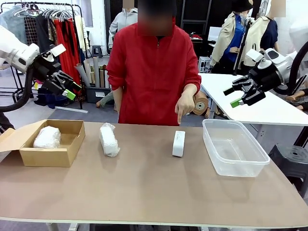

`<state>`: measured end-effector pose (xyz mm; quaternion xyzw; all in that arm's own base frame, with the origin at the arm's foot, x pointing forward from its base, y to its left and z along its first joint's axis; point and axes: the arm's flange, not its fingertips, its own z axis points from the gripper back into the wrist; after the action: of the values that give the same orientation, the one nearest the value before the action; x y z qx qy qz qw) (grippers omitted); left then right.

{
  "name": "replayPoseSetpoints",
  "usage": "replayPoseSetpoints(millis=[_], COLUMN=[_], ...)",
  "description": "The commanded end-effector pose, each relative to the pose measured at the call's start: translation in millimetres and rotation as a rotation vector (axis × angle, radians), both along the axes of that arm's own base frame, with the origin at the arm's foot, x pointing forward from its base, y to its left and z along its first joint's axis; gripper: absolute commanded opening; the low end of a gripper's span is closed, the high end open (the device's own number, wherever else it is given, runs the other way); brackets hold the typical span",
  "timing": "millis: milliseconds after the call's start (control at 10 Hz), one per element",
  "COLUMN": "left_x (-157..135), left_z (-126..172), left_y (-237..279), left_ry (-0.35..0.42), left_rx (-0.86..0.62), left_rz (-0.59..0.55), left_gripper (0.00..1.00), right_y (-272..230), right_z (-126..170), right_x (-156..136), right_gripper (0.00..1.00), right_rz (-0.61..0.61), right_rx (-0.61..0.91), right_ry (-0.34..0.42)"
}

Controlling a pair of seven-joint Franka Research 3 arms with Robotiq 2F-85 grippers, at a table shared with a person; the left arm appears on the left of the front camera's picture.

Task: Separate and place wrapped and unwrapped clocks.
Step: Pick up the Digital clock indicated by the person.

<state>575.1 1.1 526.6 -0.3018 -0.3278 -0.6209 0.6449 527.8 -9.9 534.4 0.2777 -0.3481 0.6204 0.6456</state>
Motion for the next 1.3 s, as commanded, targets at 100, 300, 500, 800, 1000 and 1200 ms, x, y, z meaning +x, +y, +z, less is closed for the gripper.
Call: replayPoseSetpoints(millis=[100, 300, 500, 800, 1000, 1200], left_x=[-0.9, -0.9, -0.9, -0.9, -0.9, -0.9], left_z=[2.4, 2.4, 2.4, 2.4, 2.4, 2.4], left_y=[0.0, 0.0, 0.0, 0.0, 0.0, 0.0], left_ry=[-0.004, -0.004, -0.004, -0.004, -0.004, -0.004], left_rx=[0.000, 0.000, 0.000, 0.000, 0.000, 0.000], left_rz=[0.000, 0.000, 0.000, 0.000, 0.000, 0.000], left_gripper=[1.00, 1.00, 1.00, 1.00, 1.00, 1.00], right_y=[0.2, 0.2, 0.2, 0.2, 0.2, 0.2], right_z=[1.4, 1.4, 1.4, 1.4, 1.4, 1.4], right_x=[-0.5, -0.5, -0.5, -0.5, -0.5, -0.5], right_gripper=[1.00, 1.00, 1.00, 1.00, 1.00, 1.00], right_rz=[0.000, 0.000, 0.000, 0.000, 0.000, 0.000], right_rx=[0.000, 0.000, 0.000, 0.000, 0.000, 0.000], right_ry=[-0.002, -0.002, -0.002, -0.002, -0.002, -0.002])
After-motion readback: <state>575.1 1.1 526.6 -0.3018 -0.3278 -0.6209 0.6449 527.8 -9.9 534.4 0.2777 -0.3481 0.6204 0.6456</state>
